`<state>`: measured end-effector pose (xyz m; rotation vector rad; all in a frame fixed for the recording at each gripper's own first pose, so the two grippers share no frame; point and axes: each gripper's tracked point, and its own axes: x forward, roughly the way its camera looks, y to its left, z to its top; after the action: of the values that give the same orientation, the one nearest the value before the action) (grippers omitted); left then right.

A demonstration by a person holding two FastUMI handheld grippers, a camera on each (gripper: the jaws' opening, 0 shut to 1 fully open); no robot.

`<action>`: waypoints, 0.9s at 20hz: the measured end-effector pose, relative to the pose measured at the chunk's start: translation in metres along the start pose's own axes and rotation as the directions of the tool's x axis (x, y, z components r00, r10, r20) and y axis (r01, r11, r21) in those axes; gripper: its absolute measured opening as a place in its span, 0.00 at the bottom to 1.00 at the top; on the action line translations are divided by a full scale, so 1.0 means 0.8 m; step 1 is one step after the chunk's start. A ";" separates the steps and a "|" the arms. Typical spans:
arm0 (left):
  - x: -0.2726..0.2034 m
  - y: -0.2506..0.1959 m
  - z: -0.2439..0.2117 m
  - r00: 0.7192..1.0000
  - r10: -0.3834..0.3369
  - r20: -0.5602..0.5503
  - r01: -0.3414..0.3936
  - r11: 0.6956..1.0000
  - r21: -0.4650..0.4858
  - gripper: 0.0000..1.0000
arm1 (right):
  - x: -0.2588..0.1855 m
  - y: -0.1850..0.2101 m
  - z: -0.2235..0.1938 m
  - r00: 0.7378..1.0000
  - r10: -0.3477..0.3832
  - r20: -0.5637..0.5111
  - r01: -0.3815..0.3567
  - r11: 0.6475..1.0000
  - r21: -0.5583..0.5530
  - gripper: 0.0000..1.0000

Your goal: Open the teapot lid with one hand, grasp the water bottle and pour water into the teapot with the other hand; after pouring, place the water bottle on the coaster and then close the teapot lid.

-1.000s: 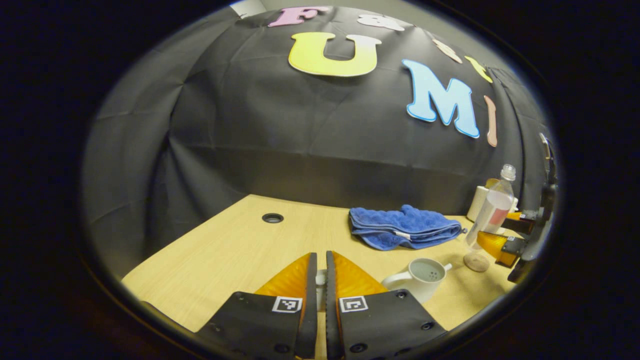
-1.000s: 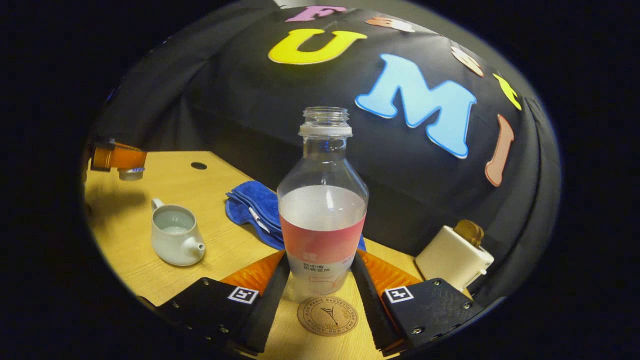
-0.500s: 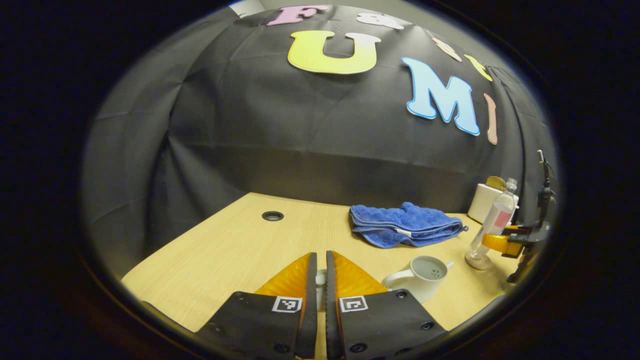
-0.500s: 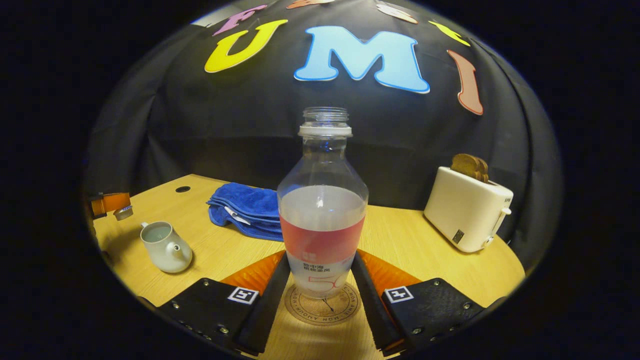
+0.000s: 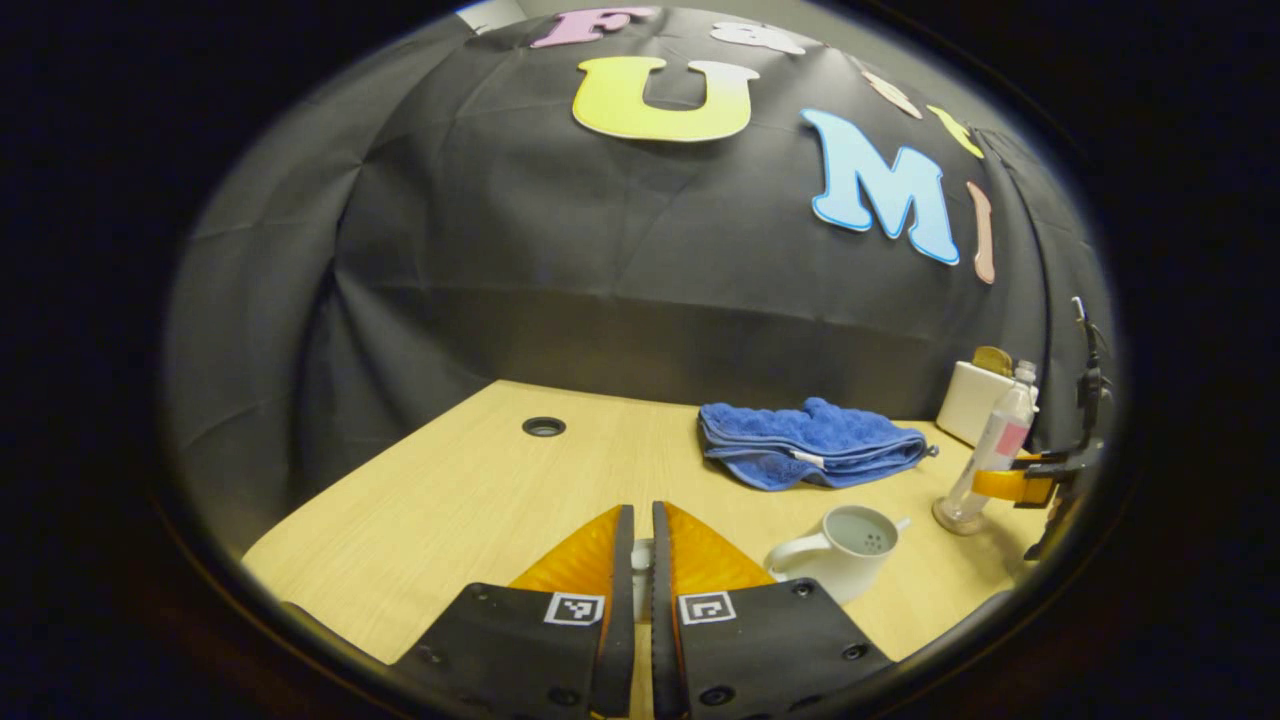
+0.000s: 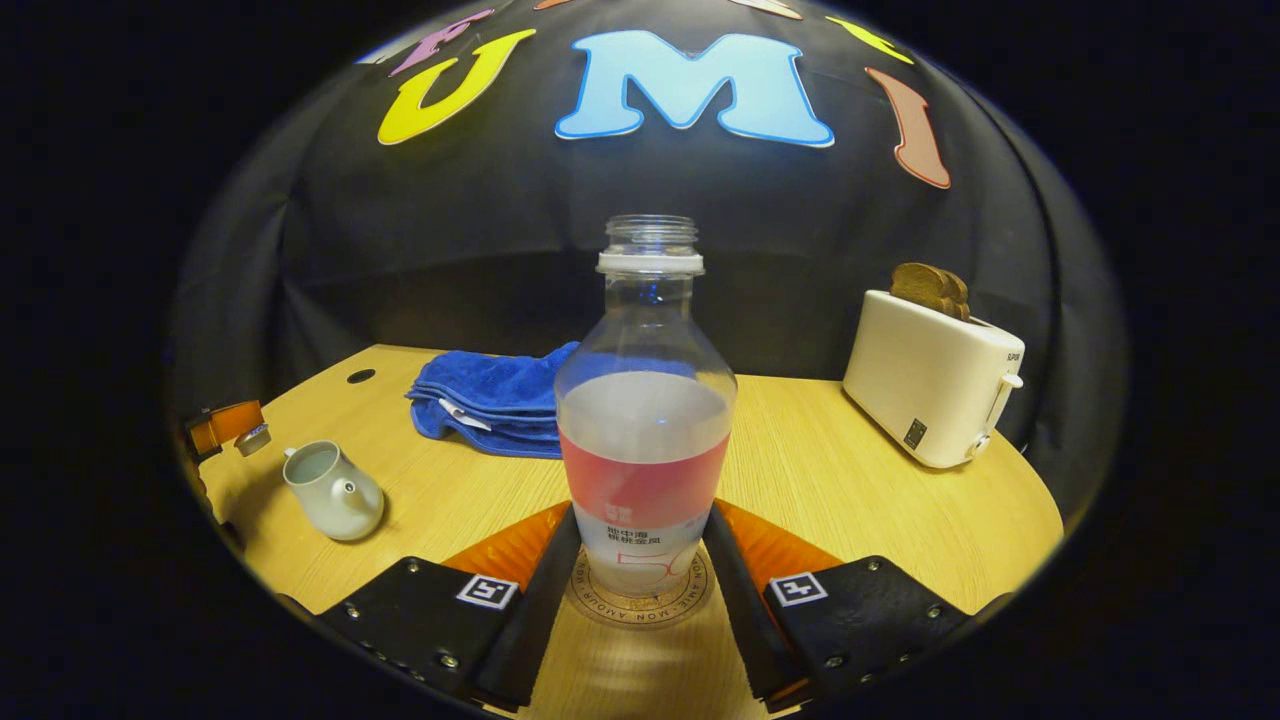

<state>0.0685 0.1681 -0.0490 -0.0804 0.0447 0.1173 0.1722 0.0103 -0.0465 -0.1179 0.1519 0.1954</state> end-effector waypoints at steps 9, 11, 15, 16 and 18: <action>-0.001 0.000 0.004 1.000 0.002 0.008 -0.002 1.000 0.004 0.14 | -0.002 0.008 0.001 1.000 -0.001 0.027 0.001 1.000 -0.024 0.98; -0.003 0.000 0.007 1.000 -0.002 0.014 0.002 1.000 0.000 0.14 | -0.010 0.005 0.012 0.997 -0.025 0.069 0.027 0.999 -0.034 0.98; -0.007 -0.008 0.012 0.999 -0.019 0.029 0.019 1.000 0.003 0.13 | -0.033 -0.007 0.019 0.988 -0.071 0.136 0.075 0.997 -0.020 0.98; -0.008 -0.010 0.015 0.999 -0.023 0.034 0.023 1.000 0.008 0.13 | -0.041 -0.007 0.017 0.985 -0.075 0.153 0.076 0.997 -0.002 0.97; -0.011 -0.016 0.018 0.999 -0.032 0.043 0.031 0.999 0.021 0.13 | -0.055 -0.003 0.014 0.980 -0.075 0.183 0.072 0.997 0.023 0.97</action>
<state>0.0620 0.1557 -0.0335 -0.0583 0.0014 0.0870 0.1314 0.0011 -0.0281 -0.0888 -0.0350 0.1305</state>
